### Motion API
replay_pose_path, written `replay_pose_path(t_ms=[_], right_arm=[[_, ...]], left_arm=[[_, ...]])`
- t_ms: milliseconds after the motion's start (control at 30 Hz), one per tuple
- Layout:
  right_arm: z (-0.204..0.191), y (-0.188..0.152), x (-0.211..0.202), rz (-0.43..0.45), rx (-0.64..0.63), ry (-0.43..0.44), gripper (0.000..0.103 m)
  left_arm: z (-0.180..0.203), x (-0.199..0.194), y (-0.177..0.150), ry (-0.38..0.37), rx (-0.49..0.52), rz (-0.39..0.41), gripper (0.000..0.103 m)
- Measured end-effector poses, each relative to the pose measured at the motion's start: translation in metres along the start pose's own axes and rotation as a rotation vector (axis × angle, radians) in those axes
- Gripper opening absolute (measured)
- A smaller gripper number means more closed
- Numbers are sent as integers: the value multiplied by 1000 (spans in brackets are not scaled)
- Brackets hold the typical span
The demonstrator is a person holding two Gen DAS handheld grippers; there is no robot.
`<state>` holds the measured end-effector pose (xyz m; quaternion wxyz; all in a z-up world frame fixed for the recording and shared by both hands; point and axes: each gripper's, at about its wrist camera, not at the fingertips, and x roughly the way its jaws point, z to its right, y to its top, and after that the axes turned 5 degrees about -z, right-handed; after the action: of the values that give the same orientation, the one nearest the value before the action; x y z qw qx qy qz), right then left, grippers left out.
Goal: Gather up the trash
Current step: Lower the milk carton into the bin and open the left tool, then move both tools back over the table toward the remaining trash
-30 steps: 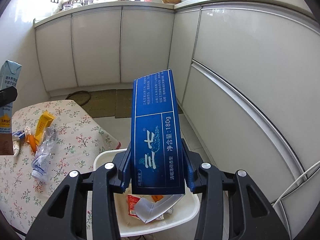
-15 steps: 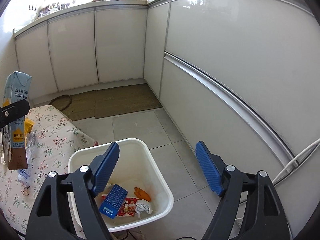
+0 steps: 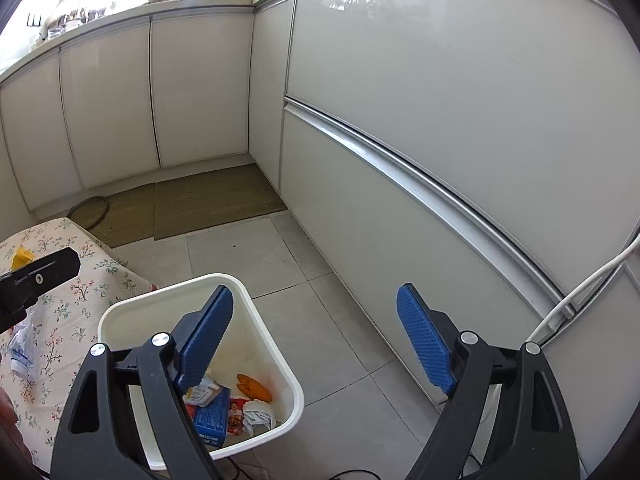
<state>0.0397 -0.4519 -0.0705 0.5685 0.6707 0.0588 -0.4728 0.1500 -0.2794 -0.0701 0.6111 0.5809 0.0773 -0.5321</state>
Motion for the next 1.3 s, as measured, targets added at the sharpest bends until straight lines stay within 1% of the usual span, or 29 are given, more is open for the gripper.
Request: replay_pose_path(t_ms=[100,333,367,500,633,800,1000,1300], right_arm=[[-1,1,-2,13,5,-9,87],[-7,3,-7,26,3,-11,90],[-8,4,-8,30,3,-12,90],[-18,7,-11,42,6,-11,91],[-32,9,-17,62,-5,0,91],[-53,12,-24,72,-23,27,91],[-89,16,-34,87,-48,74,91],[-147,17,-42,83,-93,139,91]], left_arm=[[-1,2,0,10,-2,-5,62],[-2,-4,-1,53,1,3,74],[-4,-5,-1,60,1,4,75],[-12,-12,-1,93,-15,16,84],[-26,-18,-1,132,-37,21,88],[-49,-27,-2,169,-78,21,89],[-78,-43,-5,223,-109,30,89],[-135,-69,-8,292,-197,41,90]])
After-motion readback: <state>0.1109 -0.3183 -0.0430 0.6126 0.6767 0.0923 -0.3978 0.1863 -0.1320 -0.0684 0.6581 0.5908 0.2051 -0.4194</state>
